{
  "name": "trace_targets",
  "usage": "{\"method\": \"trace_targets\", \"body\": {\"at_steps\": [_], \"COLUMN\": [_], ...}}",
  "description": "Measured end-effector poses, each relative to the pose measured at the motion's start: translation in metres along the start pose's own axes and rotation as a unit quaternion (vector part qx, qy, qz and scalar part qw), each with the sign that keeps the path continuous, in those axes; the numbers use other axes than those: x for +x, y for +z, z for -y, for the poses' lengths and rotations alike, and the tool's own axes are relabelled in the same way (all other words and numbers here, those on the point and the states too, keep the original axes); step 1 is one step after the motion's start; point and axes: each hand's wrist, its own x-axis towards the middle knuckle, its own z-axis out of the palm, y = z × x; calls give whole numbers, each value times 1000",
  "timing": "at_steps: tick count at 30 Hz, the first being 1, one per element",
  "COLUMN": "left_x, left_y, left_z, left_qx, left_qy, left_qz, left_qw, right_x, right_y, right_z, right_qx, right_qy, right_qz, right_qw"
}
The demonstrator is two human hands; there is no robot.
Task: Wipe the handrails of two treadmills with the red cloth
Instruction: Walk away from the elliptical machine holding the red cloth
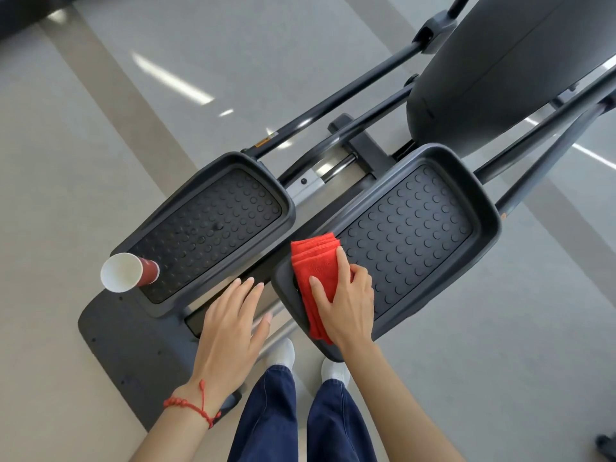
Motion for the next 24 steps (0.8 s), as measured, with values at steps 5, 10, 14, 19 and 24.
{"method": "trace_targets", "body": {"at_steps": [5, 10, 14, 19, 24], "left_x": [-2, -4, -6, -8, -12], "left_y": [4, 2, 2, 2, 4], "left_z": [-3, -7, -12, -16, -24], "left_qx": [-5, -4, -1, 13, 4], "left_qy": [-1, 13, 23, 42, 51], "left_qz": [0, 4, 9, 13, 14], "left_qw": [1000, 1000, 1000, 999, 999], "right_x": [-2, -16, -43, -71, -82], "right_y": [2, 4, 3, -1, -5], "right_z": [0, -3, -14, -36, -48], "right_qx": [-4, 21, 40, 35, 59], "right_qy": [26, 59, 73, 86, 87], "right_qz": [4, -4, -17, -23, -22], "right_qw": [1000, 998, 996, 995, 994]}}
